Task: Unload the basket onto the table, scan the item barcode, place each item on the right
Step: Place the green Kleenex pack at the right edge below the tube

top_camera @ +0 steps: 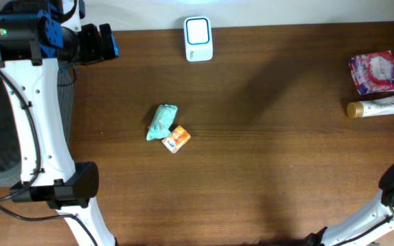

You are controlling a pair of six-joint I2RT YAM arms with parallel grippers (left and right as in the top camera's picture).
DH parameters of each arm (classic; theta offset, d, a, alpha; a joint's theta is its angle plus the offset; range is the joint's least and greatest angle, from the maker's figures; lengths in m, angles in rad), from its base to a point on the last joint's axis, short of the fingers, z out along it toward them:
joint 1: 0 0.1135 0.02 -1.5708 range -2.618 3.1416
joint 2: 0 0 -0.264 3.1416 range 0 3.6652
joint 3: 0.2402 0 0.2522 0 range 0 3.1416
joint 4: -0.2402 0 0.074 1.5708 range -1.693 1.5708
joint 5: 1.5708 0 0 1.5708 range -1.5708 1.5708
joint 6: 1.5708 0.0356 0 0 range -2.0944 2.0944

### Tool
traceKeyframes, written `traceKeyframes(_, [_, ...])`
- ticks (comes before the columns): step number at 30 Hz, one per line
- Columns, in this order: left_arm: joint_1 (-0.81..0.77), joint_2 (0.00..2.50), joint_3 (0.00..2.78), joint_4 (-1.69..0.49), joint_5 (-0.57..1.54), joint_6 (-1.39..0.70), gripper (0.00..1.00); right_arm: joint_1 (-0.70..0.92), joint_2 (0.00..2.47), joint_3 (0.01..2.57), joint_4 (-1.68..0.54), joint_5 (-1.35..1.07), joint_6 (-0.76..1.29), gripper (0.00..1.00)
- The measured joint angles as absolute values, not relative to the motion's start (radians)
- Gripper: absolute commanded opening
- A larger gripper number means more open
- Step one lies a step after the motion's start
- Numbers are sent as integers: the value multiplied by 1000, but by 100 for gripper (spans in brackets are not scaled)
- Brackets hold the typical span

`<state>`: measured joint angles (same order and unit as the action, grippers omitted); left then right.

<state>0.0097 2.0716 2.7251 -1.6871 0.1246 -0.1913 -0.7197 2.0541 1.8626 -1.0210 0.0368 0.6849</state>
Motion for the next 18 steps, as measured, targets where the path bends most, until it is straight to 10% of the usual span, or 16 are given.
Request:
traceKeyframes(4, [10, 2072, 2725, -1687, 125, -191, 99, -730, 2064, 1701, -903, 39, 695, 4])
traceKeyframes(5, [10, 2072, 2725, -1687, 125, -191, 99, -730, 2065, 1674, -883, 40, 700, 66])
traceKeyframes(7, [10, 2072, 2725, -1687, 125, -192, 99, -730, 2066, 1615, -812, 40, 706, 100])
traceKeyframes(14, [10, 2072, 2725, -1687, 125, -191, 99, -725, 2022, 1705, -868, 3, 533, 100])
traceKeyframes(18, [10, 2072, 2725, -1687, 125, -191, 99, -644, 1790, 1766, -880, -330, 442, 69])
